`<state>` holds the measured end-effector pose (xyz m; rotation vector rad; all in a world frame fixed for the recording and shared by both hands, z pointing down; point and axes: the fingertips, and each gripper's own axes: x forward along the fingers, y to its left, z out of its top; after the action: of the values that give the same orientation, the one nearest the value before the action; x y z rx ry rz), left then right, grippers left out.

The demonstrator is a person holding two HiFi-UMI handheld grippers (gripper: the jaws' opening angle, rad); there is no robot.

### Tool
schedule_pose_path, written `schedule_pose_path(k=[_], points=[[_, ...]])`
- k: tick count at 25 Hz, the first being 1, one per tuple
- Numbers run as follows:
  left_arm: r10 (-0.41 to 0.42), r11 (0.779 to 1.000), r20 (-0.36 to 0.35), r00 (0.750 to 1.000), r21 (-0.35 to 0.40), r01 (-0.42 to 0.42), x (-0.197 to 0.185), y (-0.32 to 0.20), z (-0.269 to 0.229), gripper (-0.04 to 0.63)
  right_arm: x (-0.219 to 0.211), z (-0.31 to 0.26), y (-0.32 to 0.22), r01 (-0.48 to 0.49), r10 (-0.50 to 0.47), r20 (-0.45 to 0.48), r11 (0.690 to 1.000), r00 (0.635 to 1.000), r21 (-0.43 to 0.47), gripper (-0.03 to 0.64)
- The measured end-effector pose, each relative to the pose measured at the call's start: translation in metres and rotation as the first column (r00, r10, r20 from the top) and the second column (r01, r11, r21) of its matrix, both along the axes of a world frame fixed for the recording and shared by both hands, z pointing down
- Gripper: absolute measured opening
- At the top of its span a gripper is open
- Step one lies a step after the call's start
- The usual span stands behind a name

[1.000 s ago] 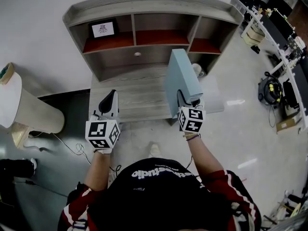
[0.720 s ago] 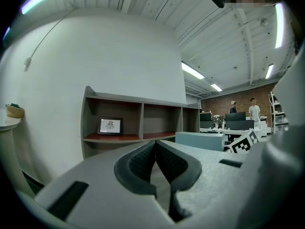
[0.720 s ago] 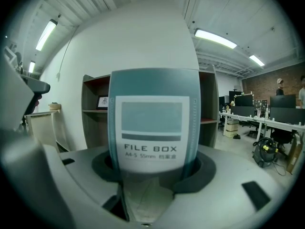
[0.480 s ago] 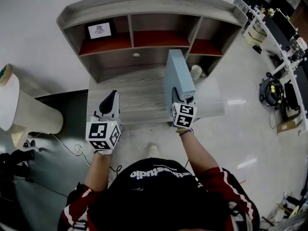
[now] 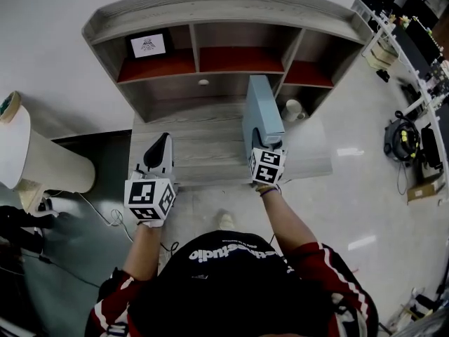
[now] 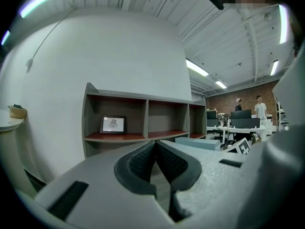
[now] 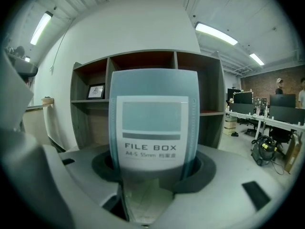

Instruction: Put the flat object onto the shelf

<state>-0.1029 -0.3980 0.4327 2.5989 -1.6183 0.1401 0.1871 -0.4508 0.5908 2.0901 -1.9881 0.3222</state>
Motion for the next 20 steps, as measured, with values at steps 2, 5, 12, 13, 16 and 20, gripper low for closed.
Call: schedule_pose_path(k=[2,5,12,13,16,20], points=[[-0.008,1.000,0.002,1.000,-0.002,0.008,-0.001,-0.004,0.002,0.006,0.000,0.004,-0.005,-0.001,0.001,-0.004,1.000,1.000,0.003,0.272],[-0.018,1.000,0.004,1.000,-0.011,0.018,-0.003,-0.010,0.005,0.006,0.000,0.007,-0.015,-0.001,0.001,-0.014,1.000,1.000,0.011,0.272],[-0.032,0.999,0.001,0.999,-0.019,0.032,-0.003,-0.023,0.008,0.006,0.003,0.010,-0.040,-0.013,0.013,-0.016,1.000,1.000,0.024,0.273],[-0.034,0.999,0.002,0.999,-0.019,0.034,-0.002,-0.025,0.007,0.006,0.003,0.011,-0.044,-0.013,0.014,-0.017,1.000,1.000,0.027,0.273],[-0.036,0.999,0.009,0.999,-0.020,0.036,-0.002,-0.028,0.007,0.006,0.004,0.012,-0.052,-0.015,0.015,-0.016,0.999,1.000,0.035,0.273],[-0.047,0.999,0.014,0.999,-0.019,0.047,-0.003,-0.033,0.006,0.006,0.006,0.015,-0.065,-0.021,0.021,-0.018,0.999,1.000,0.040,0.272]])
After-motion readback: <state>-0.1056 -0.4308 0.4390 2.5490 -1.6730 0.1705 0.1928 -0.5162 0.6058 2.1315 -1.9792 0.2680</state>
